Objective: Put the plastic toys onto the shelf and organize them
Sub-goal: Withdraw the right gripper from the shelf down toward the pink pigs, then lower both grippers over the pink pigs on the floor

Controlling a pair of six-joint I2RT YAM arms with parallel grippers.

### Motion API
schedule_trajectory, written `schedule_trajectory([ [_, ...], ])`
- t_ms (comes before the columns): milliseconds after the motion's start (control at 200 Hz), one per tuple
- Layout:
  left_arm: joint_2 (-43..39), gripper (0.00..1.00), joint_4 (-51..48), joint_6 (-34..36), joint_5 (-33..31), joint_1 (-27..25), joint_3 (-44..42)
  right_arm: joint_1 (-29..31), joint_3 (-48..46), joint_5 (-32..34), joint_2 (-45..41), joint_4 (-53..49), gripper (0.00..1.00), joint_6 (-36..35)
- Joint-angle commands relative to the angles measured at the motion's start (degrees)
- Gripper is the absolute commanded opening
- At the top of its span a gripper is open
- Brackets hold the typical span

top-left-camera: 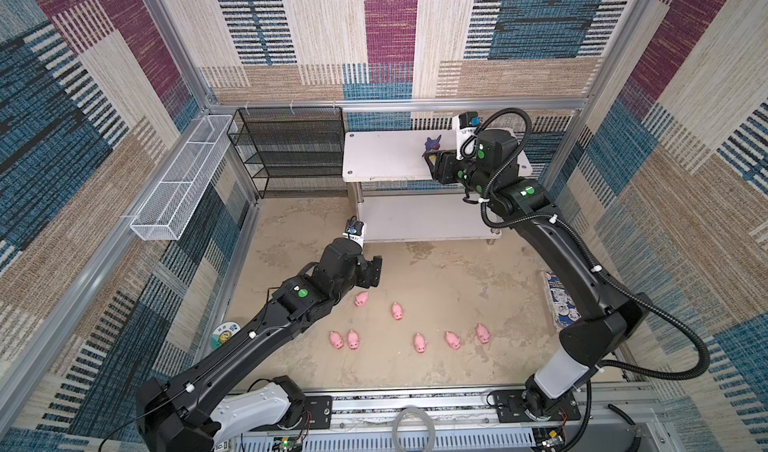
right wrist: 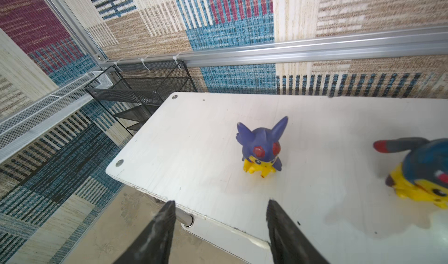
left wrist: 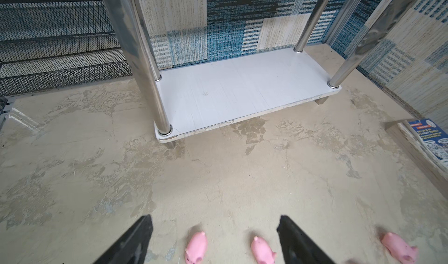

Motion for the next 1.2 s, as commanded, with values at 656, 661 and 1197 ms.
schedule_trajectory([
  [656,-2.3,0.90,-1.0,-3.4,5.5,0.0,-0.3,-3.1,-38.0,11.7,-29.2,0.8,0.83,5.0],
  [661,-2.3,0.90,-0.9,-3.4,5.5,0.0,-0.4,-3.1,-38.4,11.7,-29.4,0.9,0.83,5.1],
  [1197,-2.8,0.92,7.8,-8.9,8.6,-0.1,-15.9,-3.1,-68.5,7.4,-33.8,9.8,0.86,14.5],
])
